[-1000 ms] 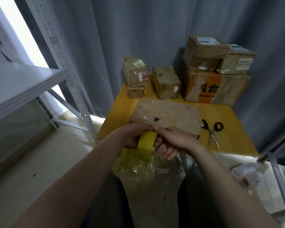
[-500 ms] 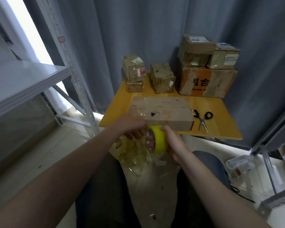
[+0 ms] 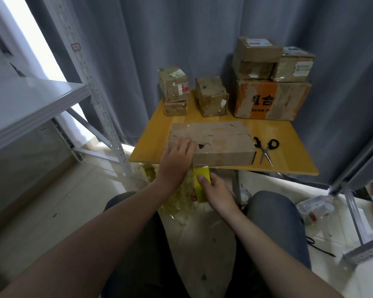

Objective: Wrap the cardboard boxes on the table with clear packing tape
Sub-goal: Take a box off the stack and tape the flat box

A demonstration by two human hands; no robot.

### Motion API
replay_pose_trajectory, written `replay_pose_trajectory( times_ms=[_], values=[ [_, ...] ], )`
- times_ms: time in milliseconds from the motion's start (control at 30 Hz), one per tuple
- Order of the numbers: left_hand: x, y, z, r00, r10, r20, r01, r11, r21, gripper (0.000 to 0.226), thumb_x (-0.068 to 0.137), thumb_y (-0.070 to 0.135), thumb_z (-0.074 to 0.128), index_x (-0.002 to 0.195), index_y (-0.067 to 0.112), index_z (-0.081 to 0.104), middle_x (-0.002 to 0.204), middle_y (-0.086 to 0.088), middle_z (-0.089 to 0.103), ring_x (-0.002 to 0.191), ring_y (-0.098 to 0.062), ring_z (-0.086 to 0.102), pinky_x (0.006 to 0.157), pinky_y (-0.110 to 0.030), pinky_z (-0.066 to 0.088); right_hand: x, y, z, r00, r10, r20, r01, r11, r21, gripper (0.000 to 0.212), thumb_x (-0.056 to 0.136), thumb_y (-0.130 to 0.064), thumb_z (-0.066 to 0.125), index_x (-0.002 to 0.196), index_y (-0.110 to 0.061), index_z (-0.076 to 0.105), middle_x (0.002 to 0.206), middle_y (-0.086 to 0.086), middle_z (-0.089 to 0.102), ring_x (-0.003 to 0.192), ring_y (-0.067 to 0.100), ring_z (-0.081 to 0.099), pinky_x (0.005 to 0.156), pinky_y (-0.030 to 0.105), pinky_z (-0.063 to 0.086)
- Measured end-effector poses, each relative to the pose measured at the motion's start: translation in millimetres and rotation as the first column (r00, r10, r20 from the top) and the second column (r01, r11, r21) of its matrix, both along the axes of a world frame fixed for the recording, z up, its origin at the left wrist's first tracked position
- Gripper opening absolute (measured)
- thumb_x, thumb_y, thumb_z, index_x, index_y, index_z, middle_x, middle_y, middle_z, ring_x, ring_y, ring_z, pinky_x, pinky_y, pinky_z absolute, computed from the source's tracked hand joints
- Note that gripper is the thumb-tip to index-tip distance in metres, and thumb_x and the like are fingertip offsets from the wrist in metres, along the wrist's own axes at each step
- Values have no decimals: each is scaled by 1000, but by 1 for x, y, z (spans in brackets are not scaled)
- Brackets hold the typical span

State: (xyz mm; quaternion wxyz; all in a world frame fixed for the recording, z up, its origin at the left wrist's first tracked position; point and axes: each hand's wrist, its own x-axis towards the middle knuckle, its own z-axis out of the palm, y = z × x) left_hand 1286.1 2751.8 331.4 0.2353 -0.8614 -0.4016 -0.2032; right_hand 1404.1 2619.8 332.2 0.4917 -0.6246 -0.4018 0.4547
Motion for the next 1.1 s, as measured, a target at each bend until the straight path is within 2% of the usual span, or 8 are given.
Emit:
replay_pose_trajectory(
  times_ms=[67,167,333,500,633,833,967,1100],
  values=[
    [4,2,1,1000,0,20,0,1000,17,35,102,19,53,137,15,56,136,-8,62,128,-33,56,102,-53,49,1,1,-16,1000,-11,-4,11,999,-42,28,104,-43,55,108,-17,67,85,14,78,74,35,77,82,57,61],
    [4,4,8,999,-31,29,32,999,-18,35,95,22,66,128,16,59,123,-5,65,116,-30,60,94,-44,52,3,2,-25,995,-58,-75,53,996,-66,34,108,-32,52,120,-1,58,89,24,76,70,34,76,68,44,63],
    [1,8,28,992,-125,-6,125,990,-62,59,71,36,83,122,13,64,102,-4,66,72,-22,66,53,-26,46,1,-2,-25,991,-41,-126,35,998,-48,33,109,-32,50,118,-2,59,86,23,76,70,35,75,68,42,62],
    [2,10,78,987,-59,-149,8,948,-317,104,65,59,79,151,17,38,125,-7,65,96,-31,69,74,-43,61,7,-8,-3,991,-123,45,120,990,74,31,108,-41,50,98,-16,65,82,12,77,72,26,76,69,36,59],
    [1,7,122,991,-59,-116,7,915,-404,84,66,57,77,141,29,51,117,0,69,102,-25,66,82,-38,56,16,-7,33,993,-120,7,119,988,98,31,108,-38,50,101,-12,64,84,14,76,69,24,76,64,33,60],
    [-9,13,150,990,-78,119,128,858,-498,74,66,64,76,133,34,65,115,6,72,103,-19,65,77,-31,51,25,11,68,989,-135,-53,141,982,129,39,105,-42,57,103,-4,65,76,24,74,66,39,71,73,56,59],
    [-15,37,161,981,-48,189,157,774,-613,105,66,58,84,157,29,40,151,1,54,131,-23,54,90,-27,42,19,31,81,983,-164,-83,174,975,140,39,104,-40,60,99,-2,66,75,26,73,59,34,68,64,46,59],
    [-8,71,169,997,-58,56,80,684,-725,108,77,56,78,164,30,19,160,-3,42,138,-27,47,91,-28,39,18,55,92,982,-189,-31,191,972,137,40,104,-42,59,99,-4,68,75,24,73,60,31,69,58,43,60]
  ],
)
